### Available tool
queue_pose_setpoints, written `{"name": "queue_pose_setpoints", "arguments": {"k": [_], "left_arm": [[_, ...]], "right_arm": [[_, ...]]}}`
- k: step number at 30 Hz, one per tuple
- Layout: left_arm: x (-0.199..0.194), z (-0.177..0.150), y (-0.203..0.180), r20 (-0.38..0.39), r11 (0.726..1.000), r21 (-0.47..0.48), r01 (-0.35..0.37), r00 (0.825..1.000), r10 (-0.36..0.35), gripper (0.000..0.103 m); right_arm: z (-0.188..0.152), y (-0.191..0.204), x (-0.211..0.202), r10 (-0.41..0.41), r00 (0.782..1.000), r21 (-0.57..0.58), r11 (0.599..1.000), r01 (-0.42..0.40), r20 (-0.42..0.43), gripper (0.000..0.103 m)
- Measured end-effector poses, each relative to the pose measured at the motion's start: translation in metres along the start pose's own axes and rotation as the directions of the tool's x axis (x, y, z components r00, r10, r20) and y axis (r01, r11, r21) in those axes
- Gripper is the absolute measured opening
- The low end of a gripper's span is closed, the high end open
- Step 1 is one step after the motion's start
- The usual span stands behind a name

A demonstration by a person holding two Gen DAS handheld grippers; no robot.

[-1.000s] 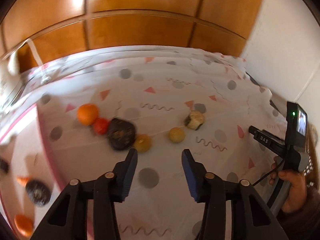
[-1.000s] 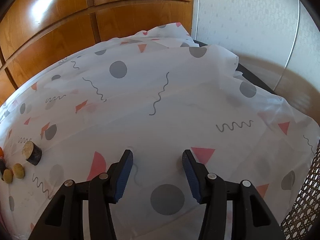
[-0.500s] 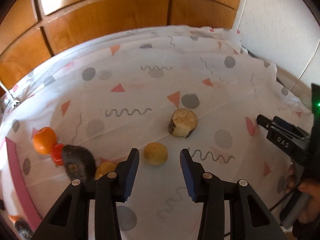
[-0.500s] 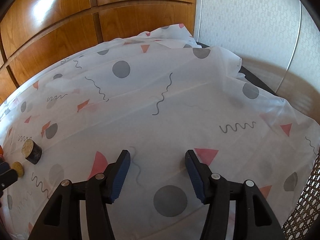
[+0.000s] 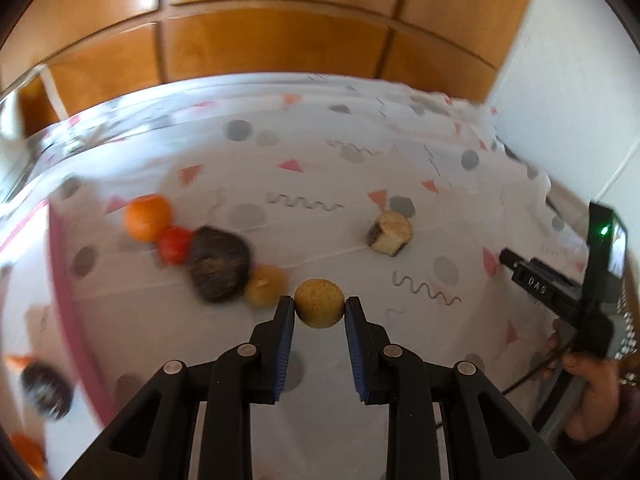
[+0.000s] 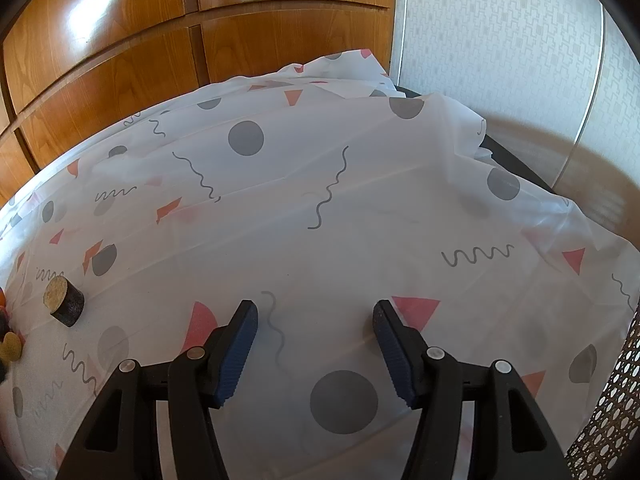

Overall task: Organize fruits
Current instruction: 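Close the left tool on the yellow fruit and lift it, then carry the yellow fruit into the pink tray and open the left tool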

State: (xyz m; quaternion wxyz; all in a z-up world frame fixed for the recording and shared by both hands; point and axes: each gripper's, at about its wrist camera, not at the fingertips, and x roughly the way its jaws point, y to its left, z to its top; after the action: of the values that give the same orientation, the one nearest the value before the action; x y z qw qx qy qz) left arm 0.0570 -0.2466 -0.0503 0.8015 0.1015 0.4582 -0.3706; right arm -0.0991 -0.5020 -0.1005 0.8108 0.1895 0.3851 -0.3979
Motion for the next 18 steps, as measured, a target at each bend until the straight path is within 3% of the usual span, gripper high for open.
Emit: {"name": "queue_pose_setpoints", "arguments": {"k": [8, 18], "left_arm": [[-0.053, -0.014, 0.055, 0.087, 0.981, -0.182, -0.065, 0.993, 0.081, 0.026], [-0.094, -0.06, 0.128, 0.084, 0.904, -0.393, -0.168, 0.972, 0.217, 0.026]], "right_arm": [[-0.001, 0.001, -0.001, -0.004, 1.0, -0.014, 1.0, 0.004, 0.001, 0.061], [-0.003, 0.019, -0.006, 0.04, 0.999, -0.081, 0.996, -0.042, -0.017, 0.061]]}}
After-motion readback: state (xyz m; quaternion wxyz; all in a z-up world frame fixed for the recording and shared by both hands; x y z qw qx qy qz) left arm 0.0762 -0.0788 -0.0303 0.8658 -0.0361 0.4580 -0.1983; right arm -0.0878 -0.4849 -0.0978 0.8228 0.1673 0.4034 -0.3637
